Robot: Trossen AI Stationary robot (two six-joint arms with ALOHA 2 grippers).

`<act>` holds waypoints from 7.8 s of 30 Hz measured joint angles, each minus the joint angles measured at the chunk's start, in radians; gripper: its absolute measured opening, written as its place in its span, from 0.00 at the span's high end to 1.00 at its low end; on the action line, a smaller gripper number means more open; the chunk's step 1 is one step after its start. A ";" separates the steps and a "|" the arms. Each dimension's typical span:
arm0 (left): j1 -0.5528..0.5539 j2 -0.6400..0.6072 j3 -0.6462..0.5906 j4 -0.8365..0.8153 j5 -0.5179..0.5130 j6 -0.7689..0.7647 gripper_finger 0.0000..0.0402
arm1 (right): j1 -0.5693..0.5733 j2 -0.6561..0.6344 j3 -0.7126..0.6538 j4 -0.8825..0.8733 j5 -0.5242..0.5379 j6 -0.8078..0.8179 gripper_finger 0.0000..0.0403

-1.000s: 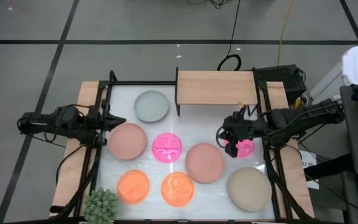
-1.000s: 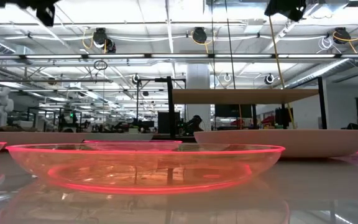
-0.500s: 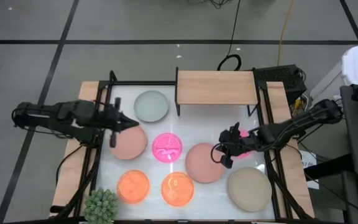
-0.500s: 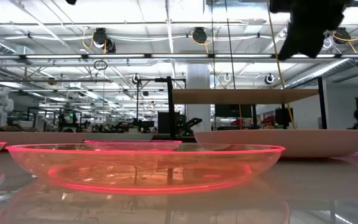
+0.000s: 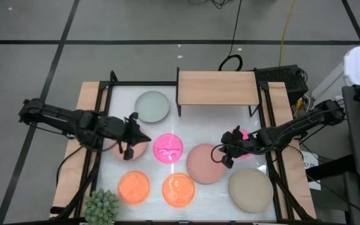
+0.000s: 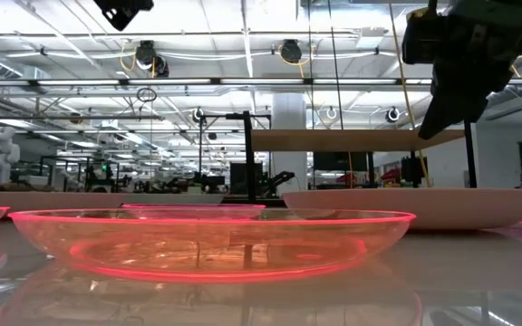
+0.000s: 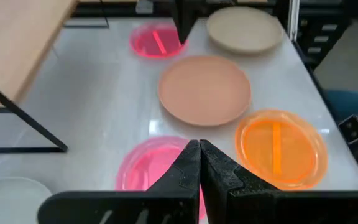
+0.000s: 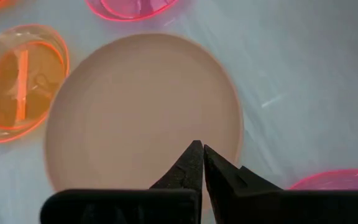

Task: Place and stack plates onto a shelf
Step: Put the right dark pink plate on the shelf, then put the left light pink plate on the shelf

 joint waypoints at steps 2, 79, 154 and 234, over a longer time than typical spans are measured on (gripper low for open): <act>-0.005 0.036 0.000 0.000 -0.004 -0.001 0.99 | 0.000 0.000 -0.016 0.015 0.001 -0.011 0.97; -0.005 0.245 -0.001 0.182 -0.133 0.027 0.99 | -0.085 0.106 -0.428 0.757 -0.053 -0.319 0.99; 0.127 0.245 -0.001 0.250 -0.239 0.035 0.99 | -1.200 -0.060 0.302 0.263 -0.159 -0.890 1.00; -0.148 0.419 -0.019 0.172 -0.217 0.144 0.61 | -0.664 -0.722 -0.271 0.265 -0.448 -0.580 0.67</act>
